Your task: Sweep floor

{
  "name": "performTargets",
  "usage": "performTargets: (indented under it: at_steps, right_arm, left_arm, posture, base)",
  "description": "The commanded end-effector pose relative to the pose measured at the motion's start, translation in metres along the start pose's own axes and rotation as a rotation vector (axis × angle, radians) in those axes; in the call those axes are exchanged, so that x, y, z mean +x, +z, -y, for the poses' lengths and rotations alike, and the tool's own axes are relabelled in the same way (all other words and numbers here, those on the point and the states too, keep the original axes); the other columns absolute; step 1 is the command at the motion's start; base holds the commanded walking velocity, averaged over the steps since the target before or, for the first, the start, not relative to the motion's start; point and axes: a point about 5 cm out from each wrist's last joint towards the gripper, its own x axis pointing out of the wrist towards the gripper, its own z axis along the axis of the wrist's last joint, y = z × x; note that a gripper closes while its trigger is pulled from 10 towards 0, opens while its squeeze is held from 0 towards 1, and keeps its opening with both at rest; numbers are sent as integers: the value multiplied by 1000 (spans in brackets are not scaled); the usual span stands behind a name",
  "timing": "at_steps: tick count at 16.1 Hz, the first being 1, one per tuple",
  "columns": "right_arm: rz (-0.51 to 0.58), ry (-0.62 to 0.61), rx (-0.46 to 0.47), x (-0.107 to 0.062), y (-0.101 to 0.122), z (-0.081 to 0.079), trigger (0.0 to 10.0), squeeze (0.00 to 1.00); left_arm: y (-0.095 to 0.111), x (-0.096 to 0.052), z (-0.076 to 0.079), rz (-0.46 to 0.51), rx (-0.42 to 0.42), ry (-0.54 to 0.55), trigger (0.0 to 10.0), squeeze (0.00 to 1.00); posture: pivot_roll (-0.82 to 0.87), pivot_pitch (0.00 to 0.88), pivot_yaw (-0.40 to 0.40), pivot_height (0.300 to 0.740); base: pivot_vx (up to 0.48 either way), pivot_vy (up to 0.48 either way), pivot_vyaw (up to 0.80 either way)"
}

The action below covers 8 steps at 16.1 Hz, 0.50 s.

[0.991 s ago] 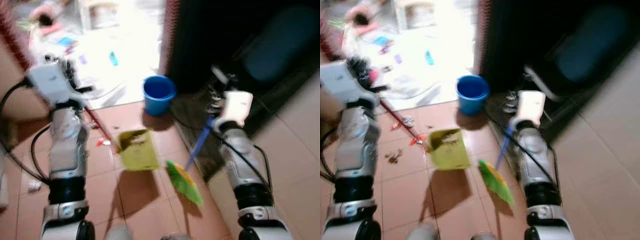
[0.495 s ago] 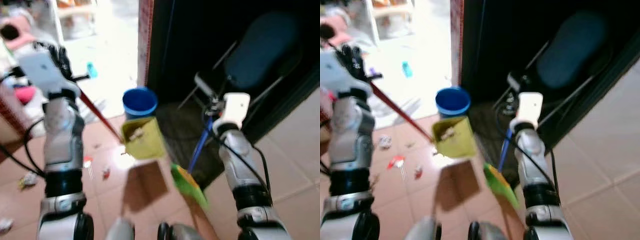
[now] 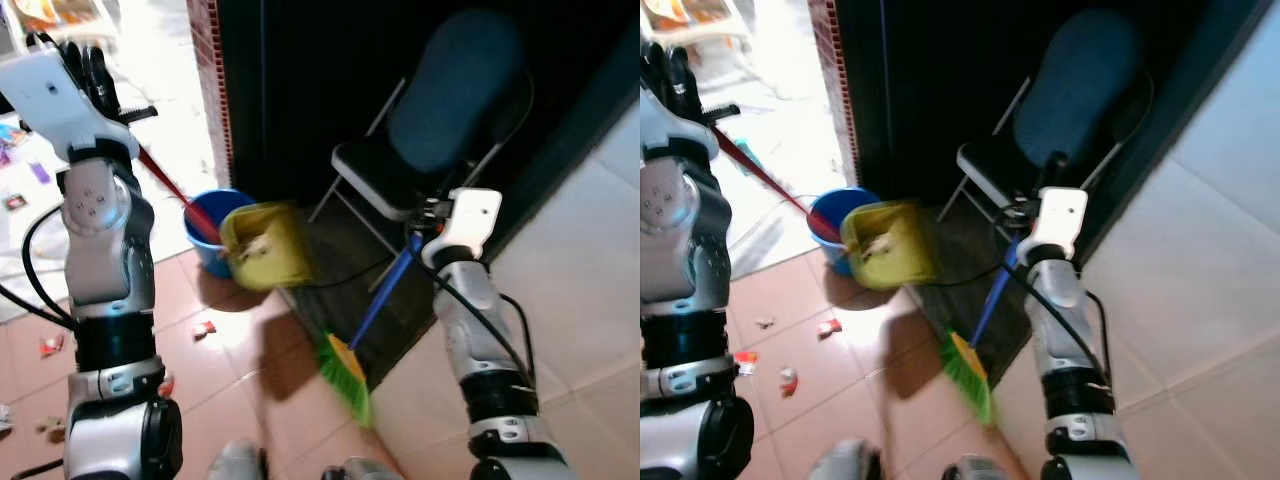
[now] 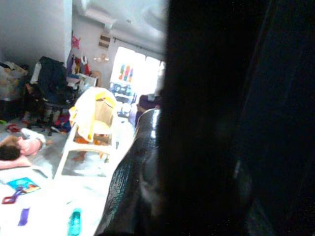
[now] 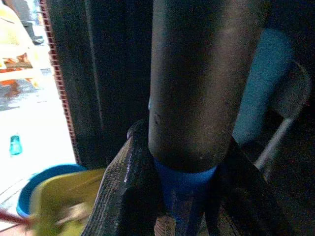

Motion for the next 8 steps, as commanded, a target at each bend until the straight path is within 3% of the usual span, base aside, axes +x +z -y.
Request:
performTargets:
  at_steps: [1,2,7,8]
  right_arm:
    - [33,37,-48,3,8,-4,10000,0]
    - [38,47,-51,3,8,-5,10000,0]
    - [45,60,-49,2,9,-7,10000,0]
    - [46,63,-43,2,9,-7,10000,0]
  left_arm:
    - [19,4,-4,89,5,24,10000,0]
    - [19,4,-4,87,9,26,10000,0]
    - [23,8,-3,104,24,26,10000,0]
    - [25,9,-4,109,26,27,10000,0]
  posture:
    - [-14,56,-47,740]
    - [-14,56,-47,740]
    - [-14,56,-47,740]
    - [-13,56,-44,740]
  base:
    - [405,255,0]
    - [371,304,0]
    - [334,344,711]
    - [326,352,0]
